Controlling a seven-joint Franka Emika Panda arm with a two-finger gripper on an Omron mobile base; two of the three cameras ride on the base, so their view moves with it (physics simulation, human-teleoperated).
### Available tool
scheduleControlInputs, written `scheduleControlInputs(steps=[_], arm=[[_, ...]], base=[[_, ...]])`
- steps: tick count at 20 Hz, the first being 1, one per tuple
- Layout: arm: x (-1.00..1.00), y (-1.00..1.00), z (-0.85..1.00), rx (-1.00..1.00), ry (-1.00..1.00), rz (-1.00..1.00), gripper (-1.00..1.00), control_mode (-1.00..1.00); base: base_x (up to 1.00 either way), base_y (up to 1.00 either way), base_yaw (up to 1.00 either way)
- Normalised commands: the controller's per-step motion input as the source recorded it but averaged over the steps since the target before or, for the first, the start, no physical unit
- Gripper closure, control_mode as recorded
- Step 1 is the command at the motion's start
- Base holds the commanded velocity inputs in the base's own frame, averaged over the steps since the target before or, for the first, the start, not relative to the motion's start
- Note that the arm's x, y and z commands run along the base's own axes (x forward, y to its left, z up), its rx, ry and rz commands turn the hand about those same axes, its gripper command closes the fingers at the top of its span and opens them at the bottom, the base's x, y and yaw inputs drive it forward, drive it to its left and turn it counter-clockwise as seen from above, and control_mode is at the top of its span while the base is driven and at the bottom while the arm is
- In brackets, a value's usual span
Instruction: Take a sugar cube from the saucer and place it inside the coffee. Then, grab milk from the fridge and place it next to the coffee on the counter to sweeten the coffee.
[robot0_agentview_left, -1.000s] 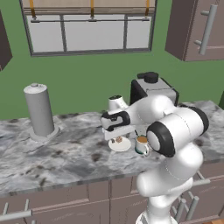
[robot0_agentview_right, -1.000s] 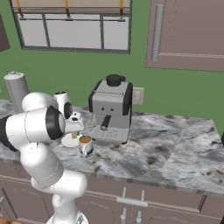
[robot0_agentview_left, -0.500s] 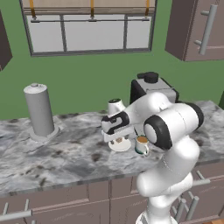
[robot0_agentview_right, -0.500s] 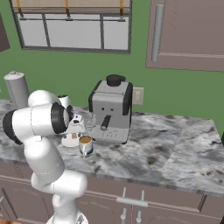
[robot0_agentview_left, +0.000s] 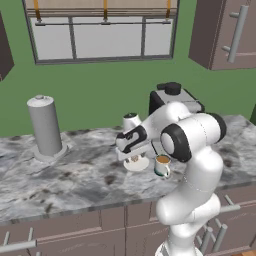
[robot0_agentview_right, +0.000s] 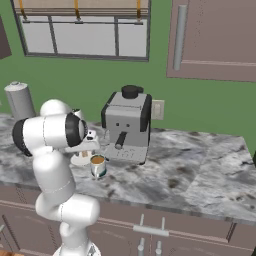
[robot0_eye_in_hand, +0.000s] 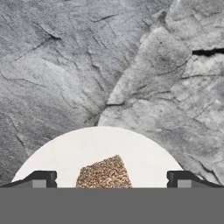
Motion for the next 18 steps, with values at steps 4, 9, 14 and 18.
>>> scheduleControlInputs(steps=[4,9,14,18], arm=[[0.13,0.00,-0.14,0.00,0.00,0.00,1.00,-1.00],[-0.34,-0.05,-0.16,0.02,-0.04,0.00,1.00,-1.00],[-0.10,-0.05,0.00,0.02,-0.01,0.00,1.00,-1.00],[0.00,0.00,0.00,0.00,0.00,0.00,1.00,-1.00]], base=[[0.00,0.00,0.00],[0.00,0.00,0.00],[0.00,0.00,0.00],[0.00,0.00,0.00]])
